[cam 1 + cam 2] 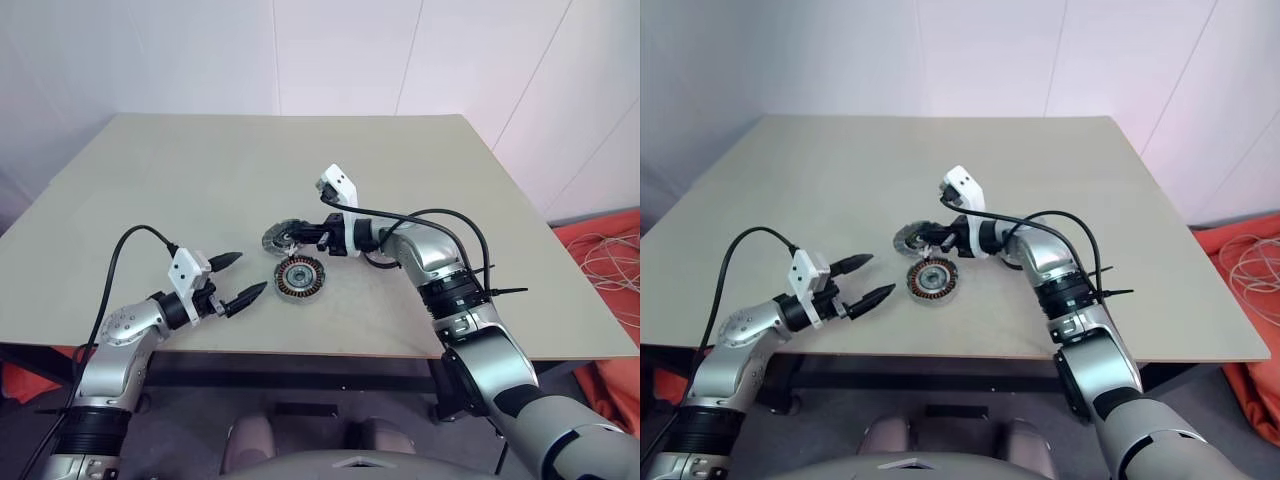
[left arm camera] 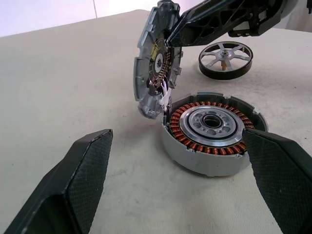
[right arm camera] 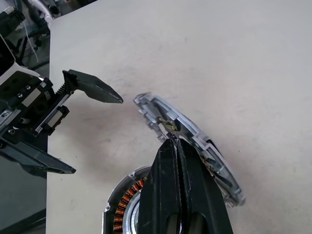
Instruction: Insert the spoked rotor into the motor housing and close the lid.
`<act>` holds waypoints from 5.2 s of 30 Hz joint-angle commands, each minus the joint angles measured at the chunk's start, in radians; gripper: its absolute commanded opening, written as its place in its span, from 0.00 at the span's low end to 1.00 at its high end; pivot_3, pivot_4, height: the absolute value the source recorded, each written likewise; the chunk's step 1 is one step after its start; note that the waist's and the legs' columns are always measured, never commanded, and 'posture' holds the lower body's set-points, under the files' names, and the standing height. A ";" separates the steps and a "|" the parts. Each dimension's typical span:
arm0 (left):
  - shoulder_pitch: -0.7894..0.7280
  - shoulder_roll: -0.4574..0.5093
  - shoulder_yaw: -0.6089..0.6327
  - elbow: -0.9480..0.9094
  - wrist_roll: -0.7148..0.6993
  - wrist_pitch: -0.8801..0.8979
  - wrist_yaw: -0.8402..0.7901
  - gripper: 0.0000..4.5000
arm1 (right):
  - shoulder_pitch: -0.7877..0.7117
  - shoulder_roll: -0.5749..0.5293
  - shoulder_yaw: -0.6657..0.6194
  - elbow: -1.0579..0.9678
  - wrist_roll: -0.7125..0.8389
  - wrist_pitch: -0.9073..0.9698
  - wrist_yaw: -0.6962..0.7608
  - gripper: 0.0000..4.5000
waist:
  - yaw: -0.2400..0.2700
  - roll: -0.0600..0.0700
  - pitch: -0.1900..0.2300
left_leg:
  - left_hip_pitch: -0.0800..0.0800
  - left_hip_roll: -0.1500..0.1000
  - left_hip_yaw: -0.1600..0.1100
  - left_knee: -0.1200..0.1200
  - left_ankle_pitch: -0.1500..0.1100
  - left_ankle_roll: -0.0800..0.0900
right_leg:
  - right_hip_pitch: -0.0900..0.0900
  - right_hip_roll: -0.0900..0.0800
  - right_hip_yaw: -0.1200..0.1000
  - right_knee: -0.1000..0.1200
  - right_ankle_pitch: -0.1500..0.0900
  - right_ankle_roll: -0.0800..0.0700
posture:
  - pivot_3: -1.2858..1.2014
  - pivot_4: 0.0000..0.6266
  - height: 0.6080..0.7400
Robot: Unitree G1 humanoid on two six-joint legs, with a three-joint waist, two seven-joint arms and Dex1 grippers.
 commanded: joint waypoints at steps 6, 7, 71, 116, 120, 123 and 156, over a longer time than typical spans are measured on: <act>-0.022 0.006 -0.004 -0.031 -0.003 -0.002 0.001 1.00 | 0.097 -0.046 0.186 0.010 -0.105 -0.045 0.031 0.01 | 0.001 0.000 0.000 | 0.002 0.000 0.000 0.000 0.000 0.000 | 0.002 0.000 0.000 0.000 -0.003 0.005 | 0.52 0.00 1.00; -0.021 0.005 -0.004 -0.032 -0.003 -0.002 0.002 1.00 | 0.104 -0.052 0.212 0.035 -0.129 -0.056 0.028 0.01 | 0.000 0.000 0.000 | 0.002 0.000 0.000 0.000 0.000 0.000 | 0.002 0.000 0.000 0.000 -0.003 0.005 | 0.52 0.00 1.00; 0.050 0.022 0.090 -0.074 -0.071 0.021 0.020 1.00 | 0.240 -0.139 -0.720 -0.054 0.396 0.633 -0.432 0.64 | 0.009 0.004 -0.002 | 0.002 -0.001 0.001 0.000 0.000 0.000 | 0.002 0.000 -0.001 -0.002 -0.004 0.007 | 0.52 0.00 1.00; 0.037 0.017 0.080 -0.054 -0.039 -0.012 0.046 1.00 | 0.161 -0.155 -0.284 -0.046 1.727 0.706 -1.287 0.07 | 0.030 0.006 -0.003 | -0.006 -0.002 0.000 -0.003 -0.001 -0.002 | -0.005 0.000 -0.001 -0.005 -0.006 0.011 | 0.52 0.00 1.00; 0.036 0.016 0.077 -0.052 -0.038 -0.013 0.046 1.00 | 0.184 -0.191 -0.236 -0.079 1.737 0.703 -1.264 0.07 | 0.029 0.006 -0.003 | -0.011 -0.002 0.000 -0.003 -0.001 -0.003 | -0.008 0.000 -0.001 -0.003 -0.006 0.011 | 0.52 0.00 1.00; 0.035 0.016 0.074 -0.052 -0.036 -0.013 0.046 1.00 | 0.195 -0.212 -0.220 -0.114 1.737 0.702 -1.215 0.07 | 0.029 0.006 -0.003 | -0.011 -0.002 0.000 -0.002 0.000 -0.003 | -0.007 0.000 -0.001 -0.003 -0.006 0.012 | 0.52 0.00 1.00; 0.021 0.011 0.061 -0.033 -0.021 -0.030 0.046 1.00 | 0.211 -0.300 -0.062 -0.115 1.737 0.601 -1.131 0.07 | 0.029 0.003 -0.004 | -0.013 -0.002 0.000 0.000 0.000 -0.003 | -0.008 0.000 -0.001 -0.003 -0.007 0.013 | 0.52 0.00 1.00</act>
